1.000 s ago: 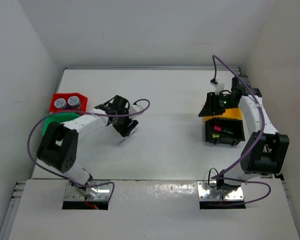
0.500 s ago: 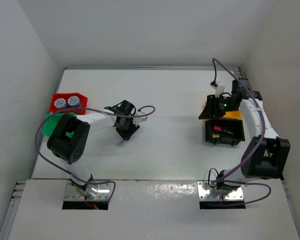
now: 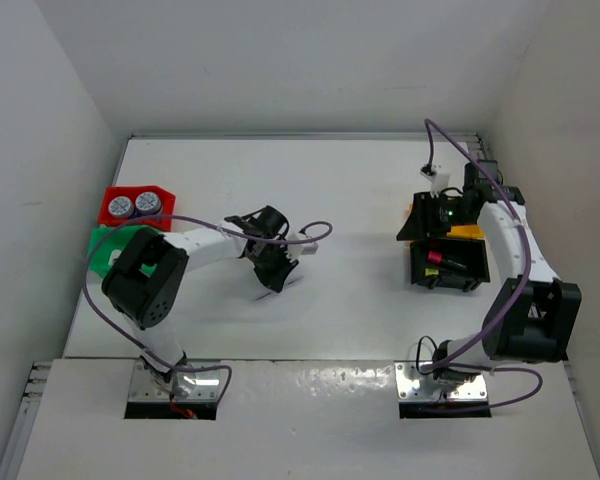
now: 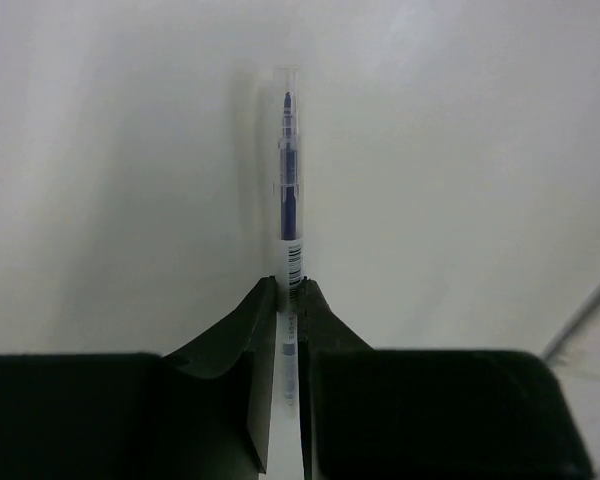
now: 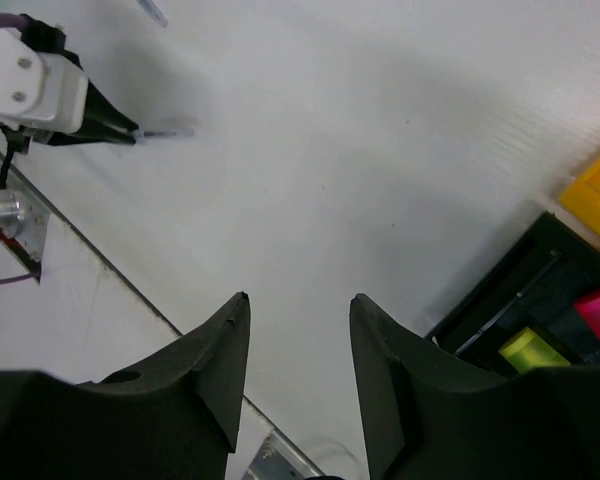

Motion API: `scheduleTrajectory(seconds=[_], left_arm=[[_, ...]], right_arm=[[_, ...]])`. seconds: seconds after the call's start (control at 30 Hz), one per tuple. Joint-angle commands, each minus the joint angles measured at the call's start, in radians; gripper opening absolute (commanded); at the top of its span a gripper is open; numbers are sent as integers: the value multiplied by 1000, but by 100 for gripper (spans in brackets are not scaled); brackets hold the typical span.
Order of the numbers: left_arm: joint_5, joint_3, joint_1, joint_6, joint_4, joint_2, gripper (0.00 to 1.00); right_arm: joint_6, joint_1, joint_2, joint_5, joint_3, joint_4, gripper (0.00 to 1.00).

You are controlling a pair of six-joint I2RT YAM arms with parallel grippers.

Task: Sort the stationery into containers
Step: Pick up the pen from the center of the board, then place the pen in the storage box.

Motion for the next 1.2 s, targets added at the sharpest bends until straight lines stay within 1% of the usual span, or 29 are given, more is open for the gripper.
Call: scheduleTrajectory(seconds=[0.0,0.03,0.07,0.1,0.13,0.17,0.2,0.23,0.27,0.3,0.33,0.37,0.4,0.43,0.47,0.5,0.57,0.6,0.67,0.9,1.0,1.17], left_arm=[[331,89,34,-27,23,-83,0],[404,126,62,-82,51,-134,0],[428,140,77,-119,84,-158,0],[454,150,90,-164,173,-181,0],[515,170,113,-257,216,-200,0],[549,178,120,-315,253,-226,0],[583,187,125,-358,323,-234,0],[607,192,128,-439,353,-238,0],[639,190,128,-477,414,-252,0],[655,183,130,-553,448,-260,0],[669,175,128,-589,486,-266,0],[696,157,127,-628,581,-274,0],[710,145,130,-668,626,-275,0],[739,132,128,-758,679,-275,0],[748,117,127,-797,756,-277,0],[753,115,125,-834,773,-277,0],[756,121,120,-837,780,-278,0],[758,126,120,-842,780,-278,0],[759,126,122,-844,783,-289,0],[761,126,117,-819,775,-304,0],[756,132,116,-822,778,-294,0],[755,155,116,-830,789,-275,0]], right_arm=[[19,-4,-86,-34,-29,79,45],[34,-4,-121,-57,-35,99,46],[56,-4,-140,-68,-40,122,47],[121,-6,-161,-83,-50,188,47],[149,-4,-182,-97,-54,225,48],[223,-3,-219,-137,-54,262,49],[319,2,-236,-158,-44,332,49],[362,9,-252,-175,-40,369,50],[440,31,-281,-200,-26,408,51],[475,48,-291,-209,-20,470,53],[501,64,-299,-212,-17,497,55],[551,104,-313,-212,-14,523,58],[577,126,-313,-211,-20,575,59],[600,181,-313,-208,-23,599,59],[655,202,-310,-200,-35,630,59],[682,221,-305,-180,-43,688,59],[755,274,-290,-169,-60,748,59],[772,287,-281,-165,-66,806,59],[791,318,-266,-143,-67,839,58],[794,367,-209,-123,-47,848,53],[794,387,-201,-123,-44,891,51],[828,397,-175,-137,-51,948,43]])
